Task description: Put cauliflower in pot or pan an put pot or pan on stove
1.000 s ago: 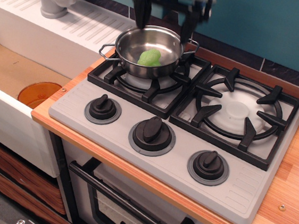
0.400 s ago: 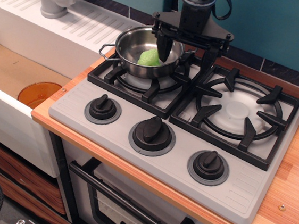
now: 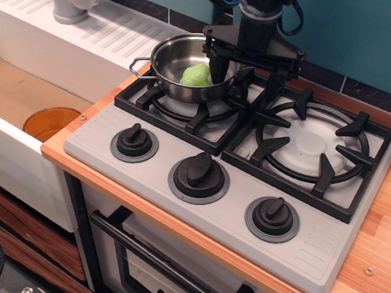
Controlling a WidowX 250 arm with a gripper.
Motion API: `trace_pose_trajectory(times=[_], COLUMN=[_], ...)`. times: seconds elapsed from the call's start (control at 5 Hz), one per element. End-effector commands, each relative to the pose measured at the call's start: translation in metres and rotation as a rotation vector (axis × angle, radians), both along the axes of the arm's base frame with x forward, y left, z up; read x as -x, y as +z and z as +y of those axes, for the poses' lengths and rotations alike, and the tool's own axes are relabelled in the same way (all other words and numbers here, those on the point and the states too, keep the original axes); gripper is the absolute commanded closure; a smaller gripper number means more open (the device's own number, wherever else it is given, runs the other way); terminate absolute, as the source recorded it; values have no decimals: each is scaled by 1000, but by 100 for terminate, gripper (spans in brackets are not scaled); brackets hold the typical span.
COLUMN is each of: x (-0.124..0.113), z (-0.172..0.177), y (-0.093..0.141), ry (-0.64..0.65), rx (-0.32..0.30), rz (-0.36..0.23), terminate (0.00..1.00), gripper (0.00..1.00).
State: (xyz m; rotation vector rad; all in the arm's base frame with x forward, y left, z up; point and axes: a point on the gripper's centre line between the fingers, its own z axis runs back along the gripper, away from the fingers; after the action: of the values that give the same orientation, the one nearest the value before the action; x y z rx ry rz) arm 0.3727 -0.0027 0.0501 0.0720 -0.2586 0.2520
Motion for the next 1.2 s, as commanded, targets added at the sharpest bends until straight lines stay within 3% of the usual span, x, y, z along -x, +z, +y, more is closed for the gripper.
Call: trace_pose_trajectory(times=[0.0, 0.8, 1.0], x=[-14, -13, -13], z=[-7, -14, -8], y=[-3, 11, 34], ry=[16, 6, -16], rx=[2, -9, -17], rz=[-49, -6, 31], terminate=[0, 0, 0], gripper=[100, 100, 100])
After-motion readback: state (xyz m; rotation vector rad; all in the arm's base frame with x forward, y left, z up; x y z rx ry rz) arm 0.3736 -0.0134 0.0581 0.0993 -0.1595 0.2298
